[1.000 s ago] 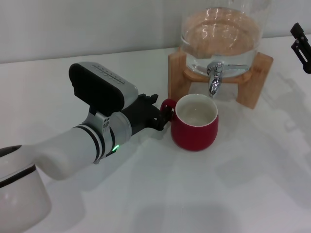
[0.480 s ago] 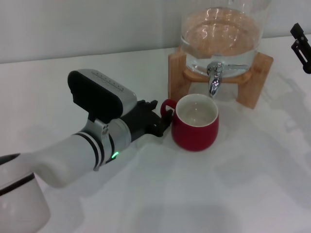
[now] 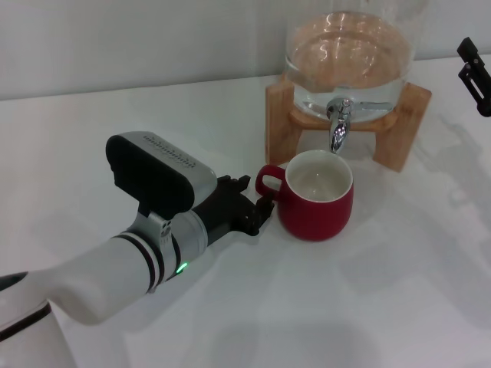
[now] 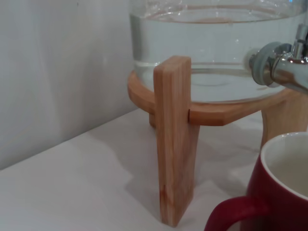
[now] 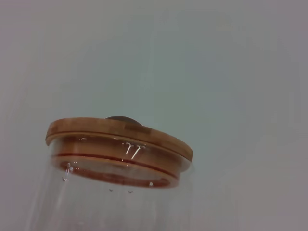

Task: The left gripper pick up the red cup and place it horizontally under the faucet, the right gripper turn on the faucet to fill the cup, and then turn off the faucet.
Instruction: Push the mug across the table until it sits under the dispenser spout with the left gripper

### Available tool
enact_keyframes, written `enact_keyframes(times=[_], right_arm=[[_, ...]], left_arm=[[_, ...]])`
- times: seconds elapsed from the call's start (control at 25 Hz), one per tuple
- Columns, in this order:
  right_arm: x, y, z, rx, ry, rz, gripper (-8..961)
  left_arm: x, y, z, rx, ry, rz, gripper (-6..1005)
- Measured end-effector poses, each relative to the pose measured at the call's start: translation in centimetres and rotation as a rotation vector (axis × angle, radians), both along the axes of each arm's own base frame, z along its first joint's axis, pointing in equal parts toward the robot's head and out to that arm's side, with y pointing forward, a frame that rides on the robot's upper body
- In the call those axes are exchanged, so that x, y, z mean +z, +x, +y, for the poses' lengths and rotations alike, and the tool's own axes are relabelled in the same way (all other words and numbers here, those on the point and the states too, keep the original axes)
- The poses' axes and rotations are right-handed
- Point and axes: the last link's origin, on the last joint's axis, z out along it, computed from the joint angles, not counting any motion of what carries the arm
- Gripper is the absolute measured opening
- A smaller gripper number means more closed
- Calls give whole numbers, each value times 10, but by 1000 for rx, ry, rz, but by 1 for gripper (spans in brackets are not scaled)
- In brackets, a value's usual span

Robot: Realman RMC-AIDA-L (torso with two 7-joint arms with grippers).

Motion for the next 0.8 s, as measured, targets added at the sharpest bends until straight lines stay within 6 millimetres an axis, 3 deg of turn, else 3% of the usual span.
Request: enact_keyframes(times=[0.8], right_arm=[[-2, 4, 2, -28, -12, -3, 617]], left_arm=[[9, 0, -20, -53, 42, -15, 452]])
